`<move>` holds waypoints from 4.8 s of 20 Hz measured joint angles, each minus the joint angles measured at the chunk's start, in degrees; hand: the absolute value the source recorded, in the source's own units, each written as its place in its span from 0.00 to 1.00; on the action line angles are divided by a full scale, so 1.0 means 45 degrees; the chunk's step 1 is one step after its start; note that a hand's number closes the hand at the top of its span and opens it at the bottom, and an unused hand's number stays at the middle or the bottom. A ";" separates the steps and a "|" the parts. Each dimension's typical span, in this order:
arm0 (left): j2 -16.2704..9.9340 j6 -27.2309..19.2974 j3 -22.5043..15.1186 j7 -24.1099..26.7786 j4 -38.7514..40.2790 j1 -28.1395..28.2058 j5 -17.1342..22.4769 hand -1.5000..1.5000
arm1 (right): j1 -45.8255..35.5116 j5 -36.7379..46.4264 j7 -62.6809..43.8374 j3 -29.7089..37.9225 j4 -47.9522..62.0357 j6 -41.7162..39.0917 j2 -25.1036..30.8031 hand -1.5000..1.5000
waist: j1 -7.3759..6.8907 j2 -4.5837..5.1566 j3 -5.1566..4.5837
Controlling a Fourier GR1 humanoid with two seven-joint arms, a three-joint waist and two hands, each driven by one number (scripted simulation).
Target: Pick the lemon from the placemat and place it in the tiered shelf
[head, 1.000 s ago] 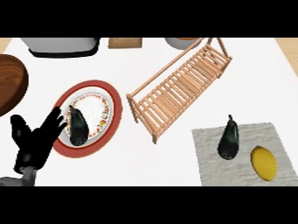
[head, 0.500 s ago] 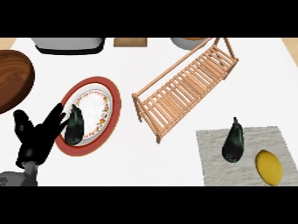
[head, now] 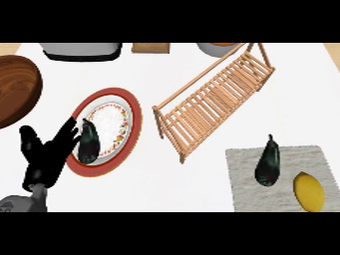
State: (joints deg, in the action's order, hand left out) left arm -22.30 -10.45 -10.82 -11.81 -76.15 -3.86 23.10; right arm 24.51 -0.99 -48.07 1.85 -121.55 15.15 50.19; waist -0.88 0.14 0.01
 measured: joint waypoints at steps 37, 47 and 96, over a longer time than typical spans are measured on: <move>0.1364 0.1294 0.1895 -0.0529 -0.0206 0.0385 -0.1862 0.50 | -0.3466 0.7611 -0.1037 -0.1991 0.5234 -0.1557 -0.5568 0.00 | 0.0195 -0.0059 0.0024; 0.1940 0.1337 0.2087 -0.1000 -0.0621 0.0448 -0.2520 0.50 | -0.4007 0.8182 0.0980 -0.1429 0.7021 -0.1492 -0.6719 1.00 | 0.0183 -0.0076 -0.0011; 0.2211 0.1881 0.2597 -0.0989 -0.0407 0.0181 -0.3021 0.50 | -1.2823 -0.4440 0.3113 0.0882 -0.0294 -0.8263 -0.1339 1.00 | -0.0063 -0.0038 -0.0021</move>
State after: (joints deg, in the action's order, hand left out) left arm -12.35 -1.98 0.87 -16.26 -77.98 -3.04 9.50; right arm -33.19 -20.97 -34.06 5.82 -122.87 -22.04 44.17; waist -1.17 -0.04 -0.08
